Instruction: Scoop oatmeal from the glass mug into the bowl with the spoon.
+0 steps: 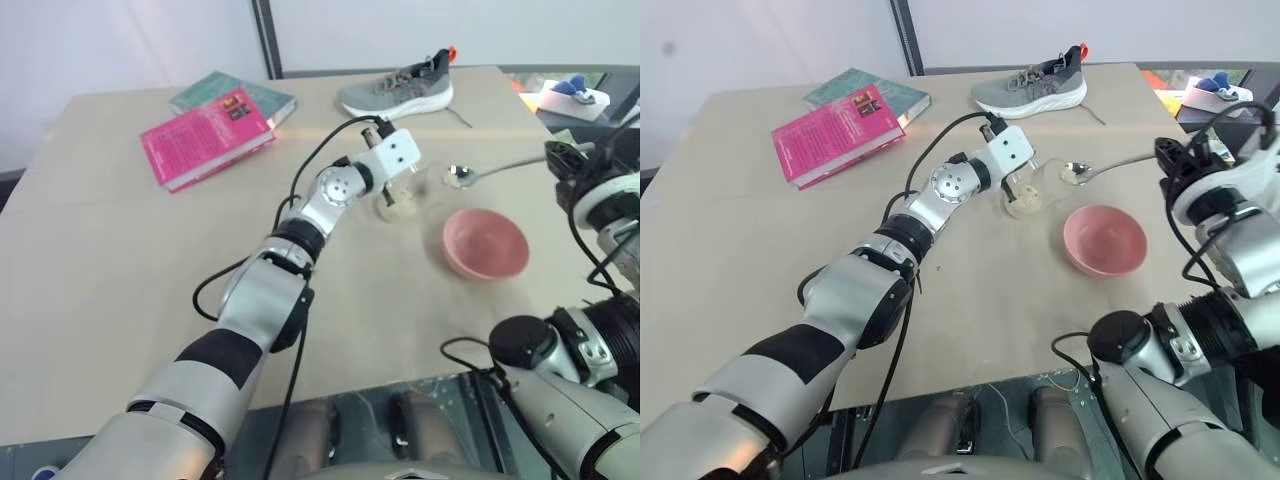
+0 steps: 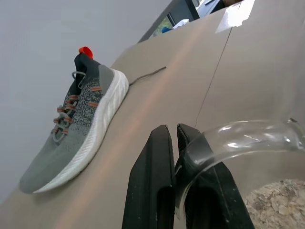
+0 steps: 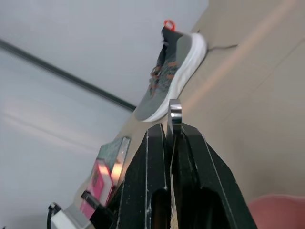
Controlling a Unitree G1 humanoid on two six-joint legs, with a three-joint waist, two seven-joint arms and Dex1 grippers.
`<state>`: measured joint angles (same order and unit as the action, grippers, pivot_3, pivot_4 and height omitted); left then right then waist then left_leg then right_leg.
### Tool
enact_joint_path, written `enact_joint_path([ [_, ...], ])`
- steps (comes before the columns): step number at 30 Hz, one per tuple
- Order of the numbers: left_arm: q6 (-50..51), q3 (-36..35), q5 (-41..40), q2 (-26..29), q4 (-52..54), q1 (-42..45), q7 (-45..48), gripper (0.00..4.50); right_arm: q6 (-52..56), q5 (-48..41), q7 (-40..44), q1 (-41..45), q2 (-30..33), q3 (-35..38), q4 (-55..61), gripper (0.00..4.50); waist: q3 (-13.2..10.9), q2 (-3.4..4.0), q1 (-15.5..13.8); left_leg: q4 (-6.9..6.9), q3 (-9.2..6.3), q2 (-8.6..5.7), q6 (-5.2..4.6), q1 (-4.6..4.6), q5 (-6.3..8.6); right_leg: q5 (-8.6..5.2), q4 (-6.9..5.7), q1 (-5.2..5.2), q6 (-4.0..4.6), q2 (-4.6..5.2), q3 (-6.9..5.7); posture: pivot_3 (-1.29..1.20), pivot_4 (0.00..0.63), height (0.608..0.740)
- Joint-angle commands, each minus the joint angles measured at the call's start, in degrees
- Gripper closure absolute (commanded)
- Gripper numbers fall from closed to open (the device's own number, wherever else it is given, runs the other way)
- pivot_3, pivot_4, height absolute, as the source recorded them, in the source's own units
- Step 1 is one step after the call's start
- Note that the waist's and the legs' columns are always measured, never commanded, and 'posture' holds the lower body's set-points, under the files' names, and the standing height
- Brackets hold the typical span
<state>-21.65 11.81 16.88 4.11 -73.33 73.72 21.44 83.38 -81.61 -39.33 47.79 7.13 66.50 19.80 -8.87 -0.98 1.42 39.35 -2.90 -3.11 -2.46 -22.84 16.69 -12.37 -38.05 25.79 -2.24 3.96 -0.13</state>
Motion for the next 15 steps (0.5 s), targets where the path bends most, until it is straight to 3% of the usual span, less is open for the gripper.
enact_joint_path([
  [1,-0.6,0.1,0.2,-0.3,0.8,1.9,-0.2,4.46,-11.1,-15.0,-7.3,-5.9,5.2,-7.2,0.7,4.5,0.0,0.0,-0.2,0.0,0.03,0.0,-0.01,0.0,0.0,0.0,0.03,0.0,0.0,0.0,0.01,0.0,0.15,0.74],
  [7,-0.5,0.1,0.3,-0.5,0.8,2.1,-0.1,4.46,-27.1,-30.7,-12.0,-21.0,16.8,-17.0,3.6,4.5,0.0,0.01,-0.5,0.01,0.19,0.07,-0.12,0.04,0.01,0.0,0.03,-0.04,-0.01,-0.02,0.15,0.0,0.15,0.74],
  [15,-0.4,-0.3,0.0,0.0,0.9,2.2,-0.2,4.46,-34.6,-31.2,-4.1,-33.3,29.5,-23.9,8.1,4.5,0.0,0.0,-0.6,0.08,0.7,0.16,-0.73,0.1,0.26,0.11,0.14,-0.11,-0.21,-0.25,0.4,0.0,0.15,0.74],
])
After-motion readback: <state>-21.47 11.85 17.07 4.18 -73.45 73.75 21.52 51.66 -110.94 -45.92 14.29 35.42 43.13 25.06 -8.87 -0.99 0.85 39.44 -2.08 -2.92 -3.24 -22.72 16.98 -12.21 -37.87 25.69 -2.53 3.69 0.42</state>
